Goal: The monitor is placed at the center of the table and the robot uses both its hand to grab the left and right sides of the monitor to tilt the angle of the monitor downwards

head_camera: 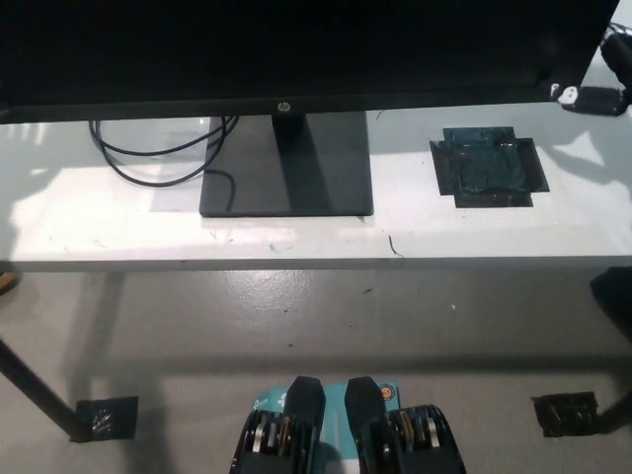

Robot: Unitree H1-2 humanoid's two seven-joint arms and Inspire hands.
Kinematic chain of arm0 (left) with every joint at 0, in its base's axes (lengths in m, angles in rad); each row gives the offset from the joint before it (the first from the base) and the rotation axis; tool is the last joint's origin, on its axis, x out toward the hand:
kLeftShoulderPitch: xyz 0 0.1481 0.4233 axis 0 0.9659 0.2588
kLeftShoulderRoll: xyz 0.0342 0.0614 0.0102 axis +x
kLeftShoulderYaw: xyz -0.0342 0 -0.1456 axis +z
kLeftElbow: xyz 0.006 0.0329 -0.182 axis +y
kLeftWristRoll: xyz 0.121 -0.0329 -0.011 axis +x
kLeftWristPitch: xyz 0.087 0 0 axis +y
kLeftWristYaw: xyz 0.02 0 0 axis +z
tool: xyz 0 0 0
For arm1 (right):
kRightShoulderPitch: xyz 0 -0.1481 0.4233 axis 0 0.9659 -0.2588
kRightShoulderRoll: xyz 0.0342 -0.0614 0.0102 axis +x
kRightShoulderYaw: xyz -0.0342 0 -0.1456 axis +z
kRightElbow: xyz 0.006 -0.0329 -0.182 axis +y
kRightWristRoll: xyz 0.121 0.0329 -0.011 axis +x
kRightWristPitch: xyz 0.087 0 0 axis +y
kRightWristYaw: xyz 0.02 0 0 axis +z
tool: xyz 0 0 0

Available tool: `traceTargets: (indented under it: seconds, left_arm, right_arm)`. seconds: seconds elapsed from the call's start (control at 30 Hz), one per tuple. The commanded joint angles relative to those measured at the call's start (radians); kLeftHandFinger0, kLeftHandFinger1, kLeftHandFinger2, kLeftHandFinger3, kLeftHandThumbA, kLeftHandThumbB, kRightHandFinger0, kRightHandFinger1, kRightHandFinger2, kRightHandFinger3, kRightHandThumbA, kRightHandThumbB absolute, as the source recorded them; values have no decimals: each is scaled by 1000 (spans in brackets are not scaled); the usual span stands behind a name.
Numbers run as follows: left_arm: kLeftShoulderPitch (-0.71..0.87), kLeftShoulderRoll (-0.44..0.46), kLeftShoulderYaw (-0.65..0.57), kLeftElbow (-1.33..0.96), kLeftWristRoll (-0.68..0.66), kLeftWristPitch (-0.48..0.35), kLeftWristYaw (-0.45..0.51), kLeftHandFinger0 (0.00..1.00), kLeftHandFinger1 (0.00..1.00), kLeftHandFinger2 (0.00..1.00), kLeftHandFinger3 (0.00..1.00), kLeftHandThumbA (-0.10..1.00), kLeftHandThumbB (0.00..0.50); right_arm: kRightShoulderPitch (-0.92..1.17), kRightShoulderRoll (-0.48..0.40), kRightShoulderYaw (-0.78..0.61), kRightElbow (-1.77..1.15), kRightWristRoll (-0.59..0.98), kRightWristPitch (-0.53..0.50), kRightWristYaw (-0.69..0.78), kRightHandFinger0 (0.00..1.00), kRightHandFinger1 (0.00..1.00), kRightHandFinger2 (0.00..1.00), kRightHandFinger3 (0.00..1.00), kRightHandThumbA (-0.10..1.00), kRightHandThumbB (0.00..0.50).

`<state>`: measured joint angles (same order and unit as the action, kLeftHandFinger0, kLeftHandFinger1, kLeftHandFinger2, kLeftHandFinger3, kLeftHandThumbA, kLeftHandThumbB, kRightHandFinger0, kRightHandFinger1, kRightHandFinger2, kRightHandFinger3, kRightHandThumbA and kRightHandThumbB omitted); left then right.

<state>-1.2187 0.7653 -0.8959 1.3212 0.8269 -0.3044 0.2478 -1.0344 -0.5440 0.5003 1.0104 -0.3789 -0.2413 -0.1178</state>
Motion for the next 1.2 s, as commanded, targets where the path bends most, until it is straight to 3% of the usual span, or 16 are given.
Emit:
traceTargets:
  seconds: [0.0,0.03,0.1,0.2,0.27,0.33,0.43,0.6,0.7,0.77,0.83,0.97,1.03,1.07,1.17]
  left_arm:
    - [0,63,123,-89,-47,-94,263,1000,1000,1000,1000,811,457]
    - [192,94,267,-299,-185,-144,223,1000,1000,1000,1000,806,408]
    - [360,102,400,-504,-321,-91,146,1000,1000,1000,1000,843,445]
    - [539,88,547,-695,-459,-44,90,1000,1000,1000,1000,837,402]
    - [663,49,647,-813,-549,-13,79,1000,1000,1000,1000,861,383]
    - [776,23,717,-944,-627,1,60,1000,1000,1000,1000,856,327]
    - [910,-12,791,-1127,-720,29,32,1000,1000,1000,1000,868,303]
    - [1092,-72,835,-1357,-757,70,22,1000,1000,1000,1000,985,329]
    - [1138,-119,822,-1441,-748,58,15,1000,1000,1000,1000,1000,391]
    - [1161,-128,764,-1488,-767,-13,-17,1000,1000,1000,1000,1000,352]
    - [1166,-153,724,-1519,-756,-52,-34,1000,1000,1000,1000,1000,369]
    - [1178,-229,671,-1567,-707,-82,-43,1000,1000,1000,1000,1000,403]
    - [1177,-282,643,-1533,-729,-125,-54,1000,1000,1000,1000,1000,428]
    - [1176,-298,635,-1502,-732,-147,-59,1000,1000,1000,1000,1000,435]
    - [1175,-330,637,-1424,-724,-166,-76,1000,1000,1000,1000,1000,402]
  right_arm:
    - [102,-57,-147,-346,-38,-132,-204,1000,1000,1000,1000,659,499]
    - [272,-82,-254,-502,50,-203,-212,1000,1000,1000,1000,802,482]
    - [368,-83,-308,-612,87,-203,-193,1000,1000,1000,1000,871,491]
    - [489,-50,-376,-763,93,-161,-198,1000,1000,1000,1000,954,493]
    - [588,-12,-423,-851,108,-163,-219,1000,1000,1000,1000,981,479]
    - [670,16,-449,-923,116,-179,-224,1000,1000,1000,1000,966,456]
    - [750,69,-482,-983,118,-217,-250,1000,1000,1000,1000,1000,418]
    - [854,143,-482,-1080,106,-229,-287,1000,1000,1000,1000,1000,382]
    - [902,194,-456,-1143,78,-229,-306,1000,1000,1000,1000,1000,350]
    - [924,221,-394,-1188,27,-229,-338,1000,1000,1000,1000,1000,361]
    - [935,242,-325,-1222,21,-229,-334,1000,1000,1000,1000,1000,387]
    - [941,287,-201,-1218,-12,-229,-353,1000,1000,1000,1000,1000,392]
    - [948,305,-145,-1181,48,-229,-309,1000,1000,1000,1000,1000,415]
    - [944,307,-124,-1152,49,-229,-323,1000,1000,1000,1000,1000,402]
    - [929,330,-94,-1065,96,-229,-316,1000,1000,1000,1000,1000,415]
